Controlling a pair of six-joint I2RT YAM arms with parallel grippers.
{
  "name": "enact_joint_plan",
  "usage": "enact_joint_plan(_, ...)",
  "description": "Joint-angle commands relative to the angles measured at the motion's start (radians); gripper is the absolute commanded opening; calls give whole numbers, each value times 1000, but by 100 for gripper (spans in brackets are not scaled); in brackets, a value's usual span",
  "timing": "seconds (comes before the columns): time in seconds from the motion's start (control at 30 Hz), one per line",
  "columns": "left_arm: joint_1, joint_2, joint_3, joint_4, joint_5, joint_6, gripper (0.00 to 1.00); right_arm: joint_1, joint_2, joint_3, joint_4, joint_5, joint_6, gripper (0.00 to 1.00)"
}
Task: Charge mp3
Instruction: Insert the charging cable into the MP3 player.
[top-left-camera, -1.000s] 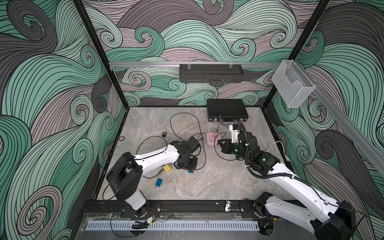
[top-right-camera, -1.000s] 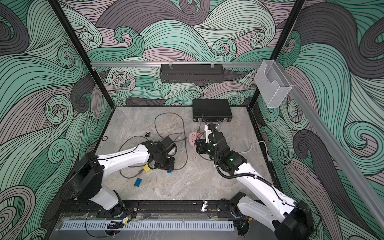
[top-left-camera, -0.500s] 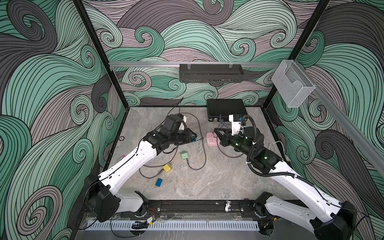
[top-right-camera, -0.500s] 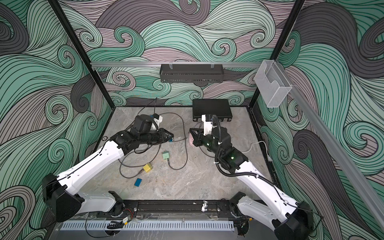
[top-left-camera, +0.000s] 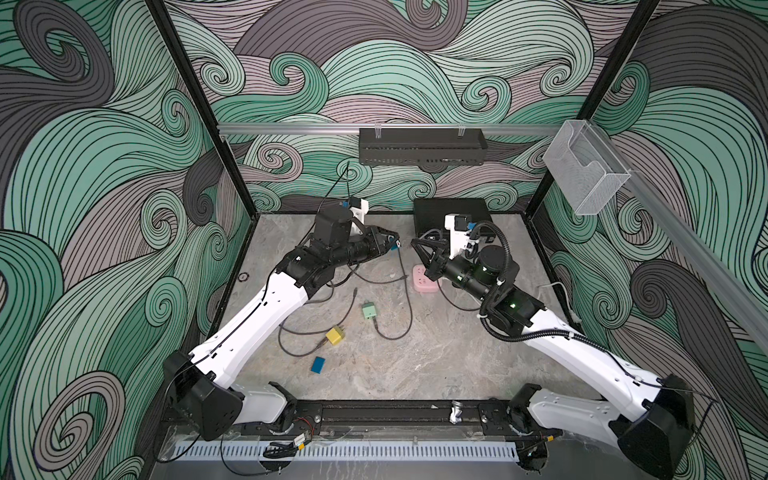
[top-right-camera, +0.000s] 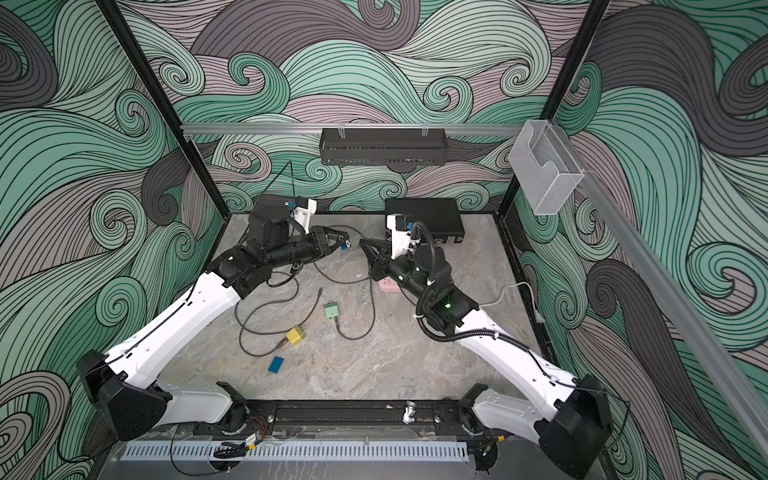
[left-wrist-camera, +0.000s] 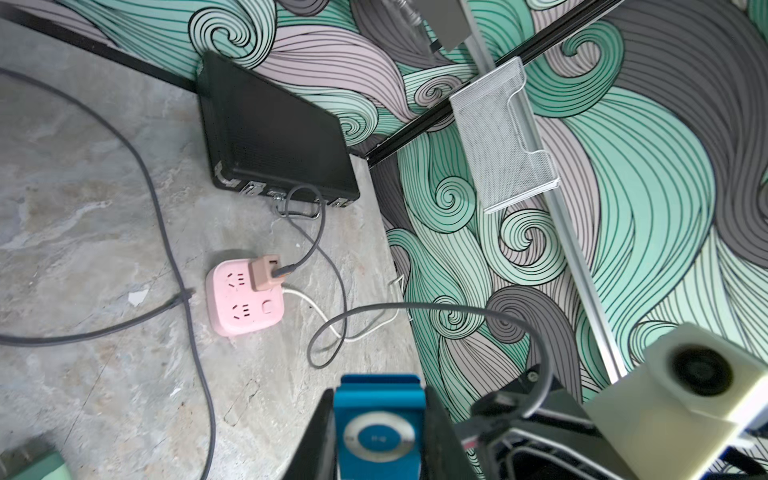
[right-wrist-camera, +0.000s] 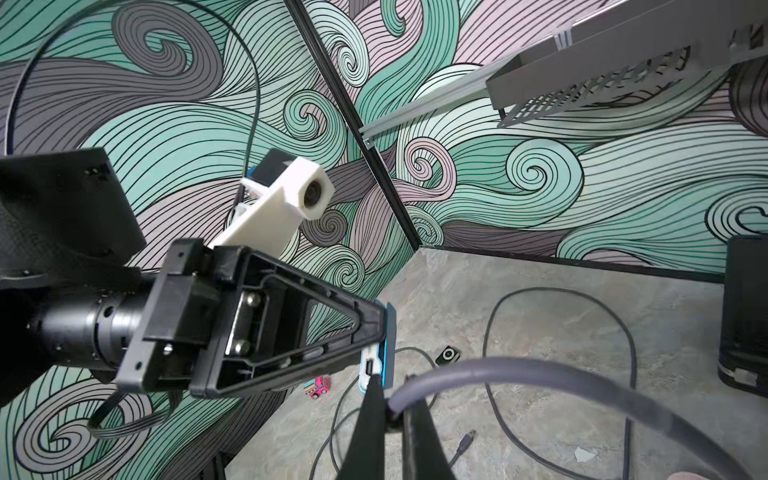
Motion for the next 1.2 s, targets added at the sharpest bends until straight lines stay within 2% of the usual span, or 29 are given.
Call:
enact_joint_plan(0.0,11,8,21,58,41,-13,15,20,2,37,89,19,-52,0)
enact_joint_plan(0.43,14,1,16,62,47,0,14,32,40,28,174,74,-38,0)
enact_joint_plan(1.17,17,1,-2,115,48,-36,14,41,67,17,179,96,-7,0)
